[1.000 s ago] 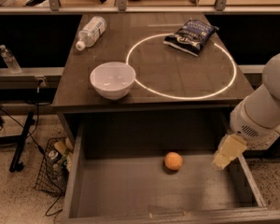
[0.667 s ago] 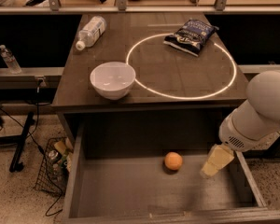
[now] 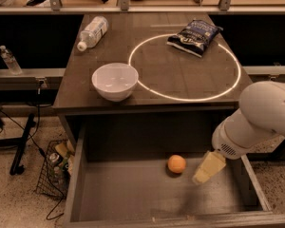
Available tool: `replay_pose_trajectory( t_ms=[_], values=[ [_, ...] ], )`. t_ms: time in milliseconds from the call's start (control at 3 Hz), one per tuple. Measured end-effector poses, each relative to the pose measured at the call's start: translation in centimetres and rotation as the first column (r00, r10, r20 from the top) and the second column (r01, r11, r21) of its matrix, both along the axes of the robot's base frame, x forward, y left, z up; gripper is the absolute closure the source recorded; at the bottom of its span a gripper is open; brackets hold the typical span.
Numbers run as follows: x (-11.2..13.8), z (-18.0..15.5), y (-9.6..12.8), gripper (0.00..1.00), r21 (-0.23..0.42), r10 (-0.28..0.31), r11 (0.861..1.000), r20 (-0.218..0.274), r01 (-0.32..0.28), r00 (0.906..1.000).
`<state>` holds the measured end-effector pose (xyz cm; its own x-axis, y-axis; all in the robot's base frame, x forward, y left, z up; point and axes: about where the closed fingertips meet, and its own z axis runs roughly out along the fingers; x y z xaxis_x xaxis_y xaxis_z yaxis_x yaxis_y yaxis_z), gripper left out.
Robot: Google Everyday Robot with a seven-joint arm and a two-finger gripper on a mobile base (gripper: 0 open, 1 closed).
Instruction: Pick orange from top drawer and place on counter
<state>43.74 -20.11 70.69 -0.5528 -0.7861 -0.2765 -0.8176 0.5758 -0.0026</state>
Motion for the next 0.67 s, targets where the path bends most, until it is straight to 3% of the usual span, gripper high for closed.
replay_pose_trajectory(
  t_ms=[667],
  values=[
    [0.9,-5.5,5.5,0.00,0.098,0.078,0.992,0.024,-0.080,0.9967]
  ],
)
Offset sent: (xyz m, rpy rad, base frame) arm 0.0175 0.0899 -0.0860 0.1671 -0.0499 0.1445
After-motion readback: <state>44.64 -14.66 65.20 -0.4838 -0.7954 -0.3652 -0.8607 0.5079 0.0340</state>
